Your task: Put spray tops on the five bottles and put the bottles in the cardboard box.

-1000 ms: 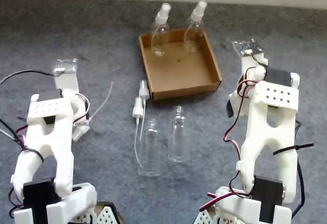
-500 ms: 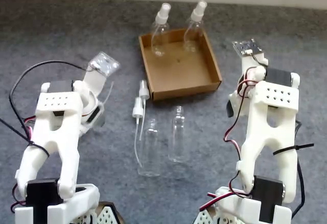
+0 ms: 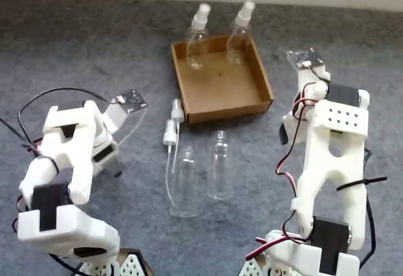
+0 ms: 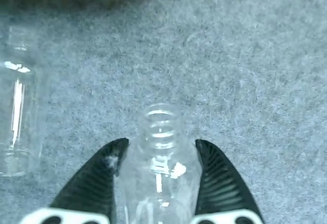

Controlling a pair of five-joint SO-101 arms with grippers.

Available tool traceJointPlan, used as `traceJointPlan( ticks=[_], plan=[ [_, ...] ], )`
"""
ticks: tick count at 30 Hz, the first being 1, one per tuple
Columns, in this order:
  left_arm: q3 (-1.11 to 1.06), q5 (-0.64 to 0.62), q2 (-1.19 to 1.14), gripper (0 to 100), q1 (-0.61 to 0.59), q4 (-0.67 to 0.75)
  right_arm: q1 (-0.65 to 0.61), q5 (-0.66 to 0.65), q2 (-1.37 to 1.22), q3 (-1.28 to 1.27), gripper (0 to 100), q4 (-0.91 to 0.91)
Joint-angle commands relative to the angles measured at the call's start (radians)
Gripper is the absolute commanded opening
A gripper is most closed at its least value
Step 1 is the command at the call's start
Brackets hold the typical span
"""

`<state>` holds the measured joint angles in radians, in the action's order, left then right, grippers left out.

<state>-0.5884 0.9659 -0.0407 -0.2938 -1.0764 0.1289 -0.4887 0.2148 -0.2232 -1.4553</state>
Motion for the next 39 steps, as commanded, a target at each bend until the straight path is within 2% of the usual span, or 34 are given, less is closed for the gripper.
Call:
traceJointPlan(
  ticks=[1, 6, 10, 14, 19, 25, 28, 32, 39],
  plan=[
    [0.039, -0.041, -0.004, 10, -0.019, 0.025, -0.004, 0.002, 0.047, 0.007, 0.4, 0.005],
    [0.045, -0.227, -0.002, 2, -0.050, 0.006, -0.007, 0.002, 0.047, 0.007, 0.4, 0.007],
    [0.056, -0.486, -0.002, 1, -0.053, 0.000, -0.007, 0.002, 0.047, 0.007, 0.4, 0.007],
    [0.168, -0.766, -0.002, 1, -0.051, -0.124, -0.007, 0.002, 0.047, 0.007, 0.4, 0.007],
    [0.332, -1.025, -0.010, 1, -0.050, -0.261, -0.007, 0.003, 0.047, 0.007, 0.4, 0.005],
    [0.357, -1.330, -0.015, 1, -0.028, -0.252, -0.007, 0.005, 0.047, 0.007, 0.4, 0.005],
    [0.348, -1.462, -0.015, 1, 0.012, -0.203, -0.007, 0.005, 0.047, 0.007, 0.4, 0.005],
    [0.292, -1.571, -0.015, 2, 0.076, -0.095, -0.007, 0.003, 0.047, 0.007, 0.4, -0.019],
    [0.183, -1.619, -0.015, 2, 0.122, 0.058, -0.004, 0.002, 0.047, 0.007, 0.4, -0.022]
  ],
)
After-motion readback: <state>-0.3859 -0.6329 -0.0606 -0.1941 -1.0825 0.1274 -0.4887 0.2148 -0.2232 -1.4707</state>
